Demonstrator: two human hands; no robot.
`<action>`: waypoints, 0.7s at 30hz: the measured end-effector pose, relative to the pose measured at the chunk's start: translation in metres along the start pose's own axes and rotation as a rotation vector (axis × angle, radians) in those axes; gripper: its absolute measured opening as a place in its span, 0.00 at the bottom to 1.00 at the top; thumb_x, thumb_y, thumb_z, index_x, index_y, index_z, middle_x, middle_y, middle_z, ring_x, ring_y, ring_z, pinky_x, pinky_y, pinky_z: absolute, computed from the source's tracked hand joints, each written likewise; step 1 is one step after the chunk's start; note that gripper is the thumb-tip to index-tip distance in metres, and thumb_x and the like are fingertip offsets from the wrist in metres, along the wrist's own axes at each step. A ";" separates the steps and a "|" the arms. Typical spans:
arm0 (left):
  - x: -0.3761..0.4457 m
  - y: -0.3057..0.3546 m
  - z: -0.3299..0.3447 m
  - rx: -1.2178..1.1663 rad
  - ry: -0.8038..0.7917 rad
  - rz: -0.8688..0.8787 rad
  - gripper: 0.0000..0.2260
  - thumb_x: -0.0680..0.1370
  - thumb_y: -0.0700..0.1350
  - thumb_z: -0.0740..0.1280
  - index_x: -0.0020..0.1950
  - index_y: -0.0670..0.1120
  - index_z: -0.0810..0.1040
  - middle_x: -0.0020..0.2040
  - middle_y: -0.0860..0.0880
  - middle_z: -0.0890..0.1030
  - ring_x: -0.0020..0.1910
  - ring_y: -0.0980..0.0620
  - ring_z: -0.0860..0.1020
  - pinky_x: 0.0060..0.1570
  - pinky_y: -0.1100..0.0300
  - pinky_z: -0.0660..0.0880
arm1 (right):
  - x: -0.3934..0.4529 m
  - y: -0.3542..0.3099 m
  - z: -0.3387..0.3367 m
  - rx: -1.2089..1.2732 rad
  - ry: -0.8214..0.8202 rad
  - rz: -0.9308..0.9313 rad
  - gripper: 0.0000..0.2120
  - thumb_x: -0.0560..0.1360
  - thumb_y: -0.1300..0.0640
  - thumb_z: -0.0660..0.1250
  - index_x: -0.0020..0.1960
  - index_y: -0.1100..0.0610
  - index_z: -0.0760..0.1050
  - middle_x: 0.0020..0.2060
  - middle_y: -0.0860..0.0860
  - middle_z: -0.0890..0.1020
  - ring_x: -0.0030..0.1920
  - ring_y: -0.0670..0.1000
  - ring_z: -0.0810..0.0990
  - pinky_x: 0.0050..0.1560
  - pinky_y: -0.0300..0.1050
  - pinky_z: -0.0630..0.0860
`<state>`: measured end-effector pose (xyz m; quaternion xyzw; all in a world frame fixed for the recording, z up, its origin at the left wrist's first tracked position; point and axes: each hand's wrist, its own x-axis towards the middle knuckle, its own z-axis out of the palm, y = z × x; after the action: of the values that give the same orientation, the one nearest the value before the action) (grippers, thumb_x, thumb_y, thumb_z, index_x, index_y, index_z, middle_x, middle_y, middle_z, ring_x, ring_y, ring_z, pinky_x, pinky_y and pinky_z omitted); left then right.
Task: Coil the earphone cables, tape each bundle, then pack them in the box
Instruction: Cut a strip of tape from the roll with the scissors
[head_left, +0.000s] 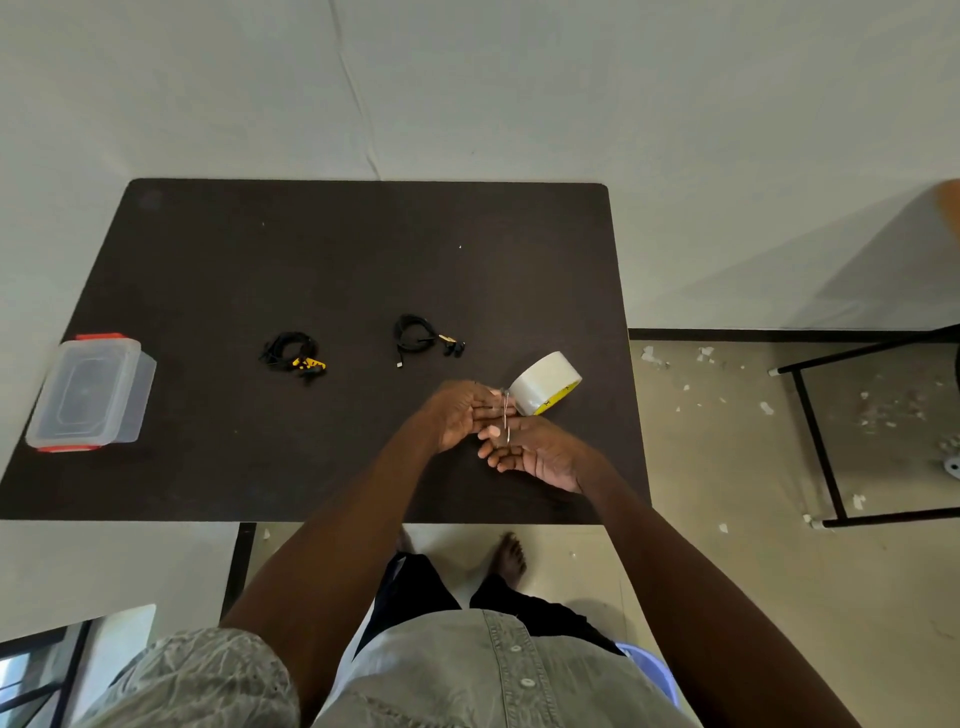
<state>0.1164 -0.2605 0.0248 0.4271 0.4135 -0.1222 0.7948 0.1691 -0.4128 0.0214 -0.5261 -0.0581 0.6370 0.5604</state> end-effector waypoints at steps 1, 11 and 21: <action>0.000 0.000 -0.001 -0.011 0.004 -0.002 0.05 0.76 0.31 0.63 0.50 0.36 0.76 0.55 0.35 0.81 0.52 0.42 0.82 0.50 0.50 0.80 | 0.000 0.000 -0.001 0.006 -0.028 0.012 0.15 0.74 0.59 0.70 0.58 0.66 0.75 0.45 0.59 0.82 0.42 0.51 0.81 0.45 0.40 0.79; 0.000 0.004 0.001 -0.031 0.002 -0.002 0.05 0.76 0.30 0.64 0.46 0.37 0.76 0.51 0.36 0.82 0.54 0.39 0.81 0.58 0.46 0.77 | -0.014 0.000 0.001 -0.566 0.188 0.139 0.15 0.70 0.60 0.76 0.49 0.61 0.71 0.37 0.59 0.84 0.27 0.50 0.77 0.24 0.39 0.70; 0.001 0.002 -0.001 -0.060 0.004 0.036 0.05 0.77 0.31 0.64 0.46 0.39 0.75 0.56 0.35 0.81 0.57 0.40 0.81 0.61 0.47 0.75 | -0.006 0.011 0.019 -1.465 0.533 0.164 0.19 0.74 0.53 0.72 0.61 0.59 0.74 0.58 0.57 0.76 0.58 0.58 0.77 0.56 0.51 0.74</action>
<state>0.1171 -0.2582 0.0250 0.4106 0.4107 -0.0947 0.8085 0.1467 -0.4121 0.0261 -0.8995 -0.2883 0.3280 0.0166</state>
